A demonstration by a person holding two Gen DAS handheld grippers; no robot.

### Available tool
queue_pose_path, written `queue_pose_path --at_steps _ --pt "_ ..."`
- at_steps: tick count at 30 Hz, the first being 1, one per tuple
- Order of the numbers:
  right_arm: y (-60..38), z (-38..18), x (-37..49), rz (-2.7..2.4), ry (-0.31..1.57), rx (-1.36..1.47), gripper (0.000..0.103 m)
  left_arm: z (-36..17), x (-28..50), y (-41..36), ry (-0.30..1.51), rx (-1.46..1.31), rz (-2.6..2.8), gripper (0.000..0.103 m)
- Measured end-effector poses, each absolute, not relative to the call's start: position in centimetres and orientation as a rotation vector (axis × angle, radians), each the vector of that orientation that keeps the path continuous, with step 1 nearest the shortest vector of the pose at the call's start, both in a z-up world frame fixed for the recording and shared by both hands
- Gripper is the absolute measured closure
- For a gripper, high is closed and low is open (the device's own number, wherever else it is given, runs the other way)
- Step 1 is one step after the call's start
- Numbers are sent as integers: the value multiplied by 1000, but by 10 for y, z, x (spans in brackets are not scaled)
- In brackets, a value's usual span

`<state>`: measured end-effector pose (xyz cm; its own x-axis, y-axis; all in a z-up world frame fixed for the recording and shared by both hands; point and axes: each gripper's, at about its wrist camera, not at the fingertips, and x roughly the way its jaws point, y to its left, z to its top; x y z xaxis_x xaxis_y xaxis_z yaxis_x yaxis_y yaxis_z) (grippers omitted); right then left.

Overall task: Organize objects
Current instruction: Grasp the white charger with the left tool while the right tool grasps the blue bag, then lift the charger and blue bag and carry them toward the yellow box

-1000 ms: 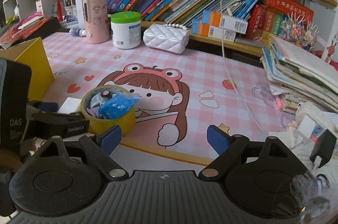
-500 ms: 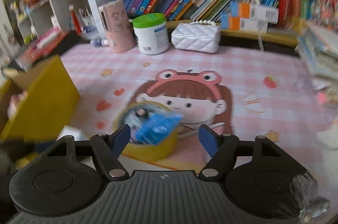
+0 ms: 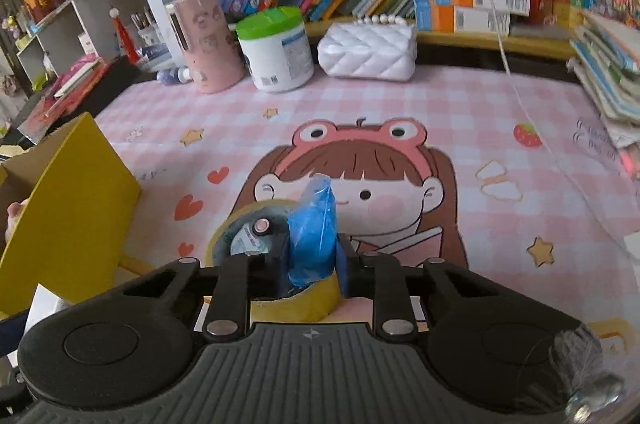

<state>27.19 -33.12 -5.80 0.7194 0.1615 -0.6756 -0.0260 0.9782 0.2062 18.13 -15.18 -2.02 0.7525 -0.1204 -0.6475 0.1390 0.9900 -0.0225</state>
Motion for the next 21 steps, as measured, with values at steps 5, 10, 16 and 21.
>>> queue_pose_path --at_steps 5,10,16,21 --pt "-334 -43 252 93 719 181 82 -17 175 -148 689 11 -135 62" --pt "-327 -34 223 86 719 164 82 -17 170 -144 682 -2 -147 62" --pt "-309 -27 194 74 711 115 82 -13 152 -137 653 15 -191 62" --pt "-295 -24 173 45 710 110 82 -12 134 -123 646 11 -208 62"
